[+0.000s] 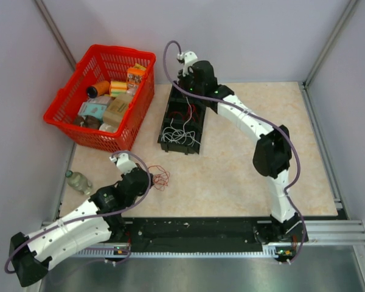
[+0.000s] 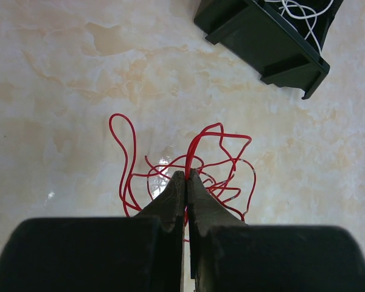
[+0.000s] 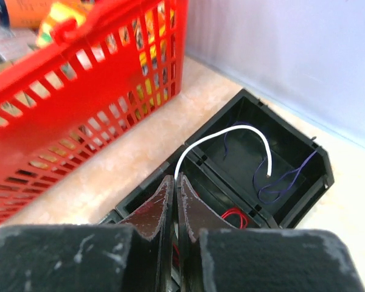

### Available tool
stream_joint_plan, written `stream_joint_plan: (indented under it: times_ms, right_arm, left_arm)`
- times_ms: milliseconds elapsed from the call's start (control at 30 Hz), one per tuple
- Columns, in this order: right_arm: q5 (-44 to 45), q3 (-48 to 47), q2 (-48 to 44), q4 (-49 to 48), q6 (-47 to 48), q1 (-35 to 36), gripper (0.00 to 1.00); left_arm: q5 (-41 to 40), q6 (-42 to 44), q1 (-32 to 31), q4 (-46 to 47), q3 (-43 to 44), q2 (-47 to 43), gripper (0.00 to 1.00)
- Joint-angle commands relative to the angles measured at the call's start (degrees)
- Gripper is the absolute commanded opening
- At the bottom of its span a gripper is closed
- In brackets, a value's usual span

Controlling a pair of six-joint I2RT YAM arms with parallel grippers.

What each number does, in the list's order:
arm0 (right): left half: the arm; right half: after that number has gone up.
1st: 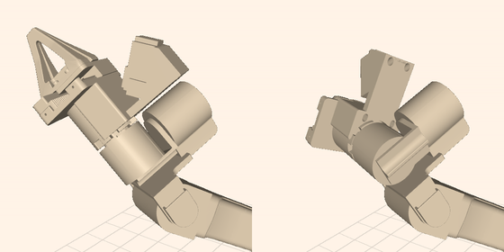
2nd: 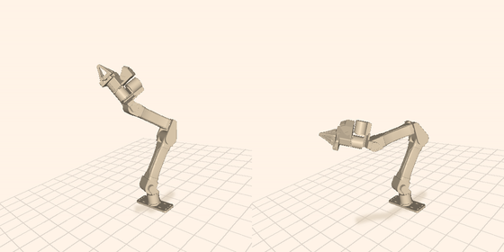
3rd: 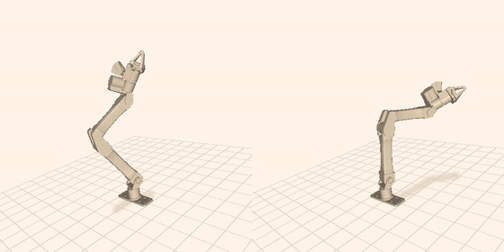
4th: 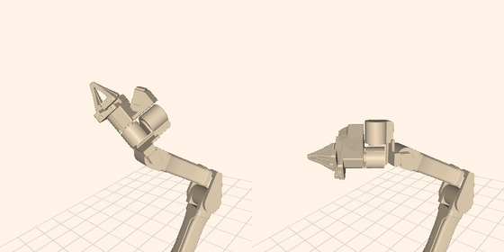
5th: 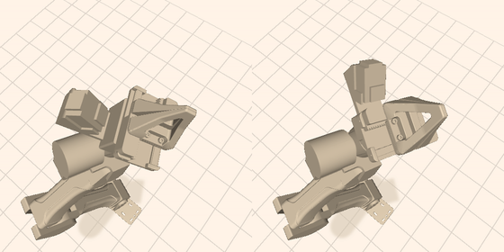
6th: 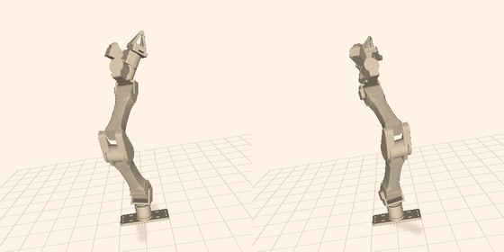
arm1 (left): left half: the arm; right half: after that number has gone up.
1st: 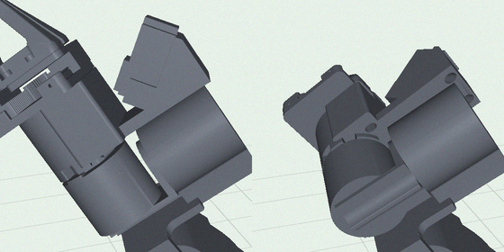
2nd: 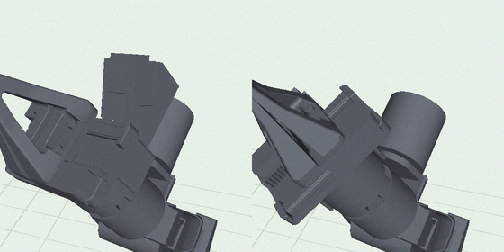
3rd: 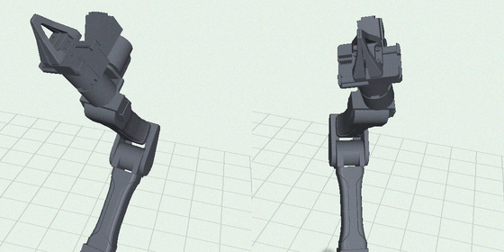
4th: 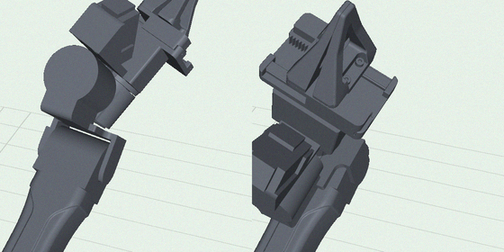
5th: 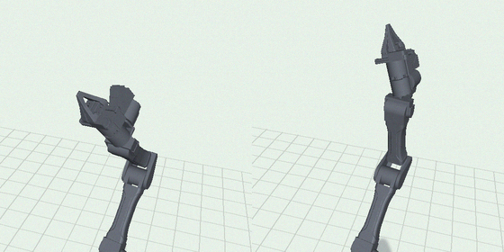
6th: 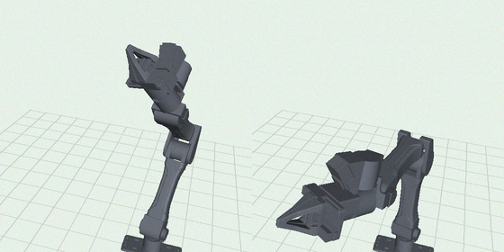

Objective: Untangle the cables

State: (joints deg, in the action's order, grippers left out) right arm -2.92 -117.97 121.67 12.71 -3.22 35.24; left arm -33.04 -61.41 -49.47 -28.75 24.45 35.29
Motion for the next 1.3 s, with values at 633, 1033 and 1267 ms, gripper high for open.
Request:
stream_joint_plan:
  times_ms: [633, 1033, 1267]
  right_arm:
    - [-5.8, 17.7, -2.3, -4.5, -11.2, 5.4, 0.0]
    - [-6.9, 13.8, -0.1, 5.3, -12.2, 5.6, 0.04]
    - [-10.7, 6.1, 5.1, 13.4, -12.0, 5.8, 0.27]
  left_arm:
    - [2.0, -0.4, 0.3, 2.3, 3.7, 2.5, 0.0]
    - [3.1, 0.9, 0.3, 3.3, 3.9, 1.4, 0.0]
    - [4.2, 1.5, 0.3, 4.2, 5.0, 1.8, 0.0]
